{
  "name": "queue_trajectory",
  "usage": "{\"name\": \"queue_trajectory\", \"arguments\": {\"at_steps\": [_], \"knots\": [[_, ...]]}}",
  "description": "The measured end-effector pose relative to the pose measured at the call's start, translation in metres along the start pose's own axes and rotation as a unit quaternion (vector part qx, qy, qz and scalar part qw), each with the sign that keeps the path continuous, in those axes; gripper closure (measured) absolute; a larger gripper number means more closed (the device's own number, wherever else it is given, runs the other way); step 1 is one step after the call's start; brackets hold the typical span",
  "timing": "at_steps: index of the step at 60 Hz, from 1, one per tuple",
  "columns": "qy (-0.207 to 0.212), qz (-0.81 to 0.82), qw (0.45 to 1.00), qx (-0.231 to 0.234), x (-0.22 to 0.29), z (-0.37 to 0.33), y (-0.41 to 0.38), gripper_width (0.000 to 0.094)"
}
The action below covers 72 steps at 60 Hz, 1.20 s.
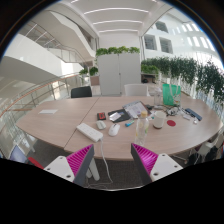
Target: Pour water
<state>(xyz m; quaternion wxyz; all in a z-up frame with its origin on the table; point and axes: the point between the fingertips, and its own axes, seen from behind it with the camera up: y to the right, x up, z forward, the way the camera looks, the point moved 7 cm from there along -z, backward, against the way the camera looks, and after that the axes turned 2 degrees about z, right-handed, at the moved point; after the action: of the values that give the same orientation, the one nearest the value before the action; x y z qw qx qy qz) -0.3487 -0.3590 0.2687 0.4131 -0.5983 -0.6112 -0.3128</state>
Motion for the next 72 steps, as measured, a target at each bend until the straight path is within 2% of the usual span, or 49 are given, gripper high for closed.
{"name": "queue_trajectory", "arguments": {"at_steps": [24,34,36,38,43,49,52,56,59,63,65,72], "knots": [[0.093,-0.023,0.994,-0.058,-0.023,0.183,0.13,0.0115],[0.12,-0.012,0.991,-0.059,-0.016,0.263,0.155,0.0123],[0.127,-0.017,0.99,-0.058,-0.013,0.273,0.158,0.0179],[0.128,-0.029,0.99,-0.052,-0.012,0.283,0.158,0.0395],[0.145,-0.038,0.987,-0.057,-0.008,0.294,0.163,0.0438],[0.159,-0.034,0.984,-0.067,-0.004,0.303,0.166,0.0545],[0.15,-0.042,0.986,-0.058,-0.002,0.306,0.164,0.0582],[0.129,-0.035,0.99,-0.043,0.003,0.311,0.162,0.0584],[0.104,-0.002,0.995,-0.005,0.01,0.315,0.16,0.0582],[0.093,0.087,0.991,0.026,0.033,0.322,0.16,0.0582],[0.088,0.152,0.983,0.056,0.046,0.322,0.171,0.0583],[0.062,0.376,0.915,0.128,0.09,0.338,0.193,0.0583]]}}
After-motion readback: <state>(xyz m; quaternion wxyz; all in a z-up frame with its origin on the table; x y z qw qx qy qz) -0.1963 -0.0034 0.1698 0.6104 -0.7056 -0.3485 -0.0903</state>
